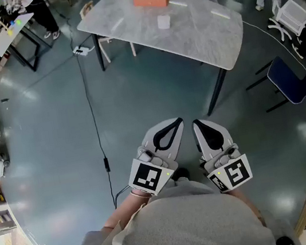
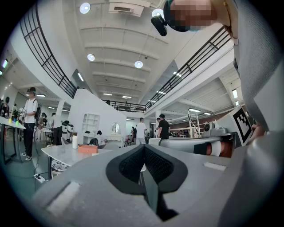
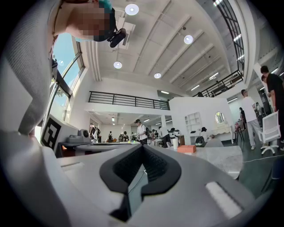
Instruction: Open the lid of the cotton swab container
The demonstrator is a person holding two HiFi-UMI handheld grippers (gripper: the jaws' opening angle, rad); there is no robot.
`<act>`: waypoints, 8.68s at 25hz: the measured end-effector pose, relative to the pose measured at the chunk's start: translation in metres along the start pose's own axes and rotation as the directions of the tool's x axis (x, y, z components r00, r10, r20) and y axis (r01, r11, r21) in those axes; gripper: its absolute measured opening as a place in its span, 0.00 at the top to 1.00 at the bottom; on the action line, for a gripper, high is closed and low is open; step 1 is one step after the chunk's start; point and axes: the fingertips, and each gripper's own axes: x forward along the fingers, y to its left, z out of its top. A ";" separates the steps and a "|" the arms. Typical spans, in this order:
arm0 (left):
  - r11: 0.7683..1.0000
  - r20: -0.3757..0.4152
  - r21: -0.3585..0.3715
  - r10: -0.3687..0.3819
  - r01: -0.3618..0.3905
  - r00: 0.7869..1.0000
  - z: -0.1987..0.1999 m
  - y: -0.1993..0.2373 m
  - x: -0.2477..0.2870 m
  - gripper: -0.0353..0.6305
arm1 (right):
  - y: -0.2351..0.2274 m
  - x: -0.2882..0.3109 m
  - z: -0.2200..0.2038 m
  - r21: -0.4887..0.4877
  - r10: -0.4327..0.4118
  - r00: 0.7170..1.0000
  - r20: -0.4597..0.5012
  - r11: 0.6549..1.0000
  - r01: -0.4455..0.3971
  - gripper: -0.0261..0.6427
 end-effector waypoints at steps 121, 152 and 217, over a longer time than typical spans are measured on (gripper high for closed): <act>0.999 -0.052 -0.013 -0.046 0.046 0.998 -0.044 0.471 0.454 0.95 | -0.411 0.517 -0.048 0.002 -0.049 0.999 -0.005 0.999 0.049 0.96; 0.984 -0.071 0.010 -0.176 0.177 0.982 -0.068 0.462 0.465 0.68 | -0.446 0.523 -0.066 -0.034 0.052 0.994 -0.096 0.998 -0.055 0.96; 0.921 -0.553 -0.018 -0.332 0.388 0.764 -0.302 0.449 0.452 0.50 | -0.454 0.514 -0.094 -0.001 0.016 0.984 -0.176 1.000 -0.017 0.96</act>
